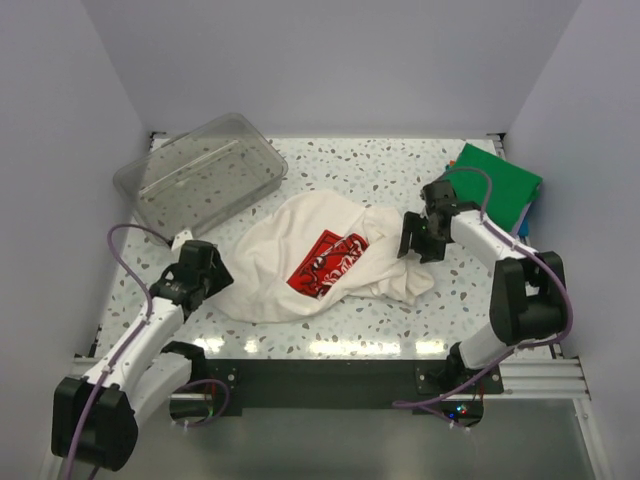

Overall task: Fold and stack the t-shirts
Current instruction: Flatten the tshirt out

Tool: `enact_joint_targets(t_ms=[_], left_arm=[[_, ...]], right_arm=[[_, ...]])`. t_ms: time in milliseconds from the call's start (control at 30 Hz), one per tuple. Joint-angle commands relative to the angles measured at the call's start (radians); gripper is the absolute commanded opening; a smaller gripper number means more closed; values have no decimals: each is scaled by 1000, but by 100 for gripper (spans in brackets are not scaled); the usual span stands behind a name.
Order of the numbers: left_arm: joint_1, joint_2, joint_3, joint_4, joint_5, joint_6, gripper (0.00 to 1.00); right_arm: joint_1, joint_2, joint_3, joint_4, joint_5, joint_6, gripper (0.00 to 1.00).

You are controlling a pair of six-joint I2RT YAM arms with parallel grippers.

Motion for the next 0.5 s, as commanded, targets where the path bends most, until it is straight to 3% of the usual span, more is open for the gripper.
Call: enact_joint_targets(t_ms=[0, 67, 100, 200, 267, 467], left_arm=[[4, -8, -46, 46, -6, -21, 66], [3, -6, -57, 69, 5, -12, 66], [4, 1, -59, 77, 5, -6, 66], [4, 27, -66, 132, 19, 26, 65], [4, 47, -77, 216, 51, 66, 65], [1, 187, -91, 391, 120, 88, 62]], right_arm=[[-2, 11, -21, 71, -35, -5, 63], [-4, 8, -24, 89, -41, -5, 47], [-4, 7, -19, 91, -40, -5, 27], [-5, -3, 8, 68, -11, -9, 5], [-7, -19, 28, 24, 15, -18, 0], [-54, -95, 73, -78, 97, -54, 0]])
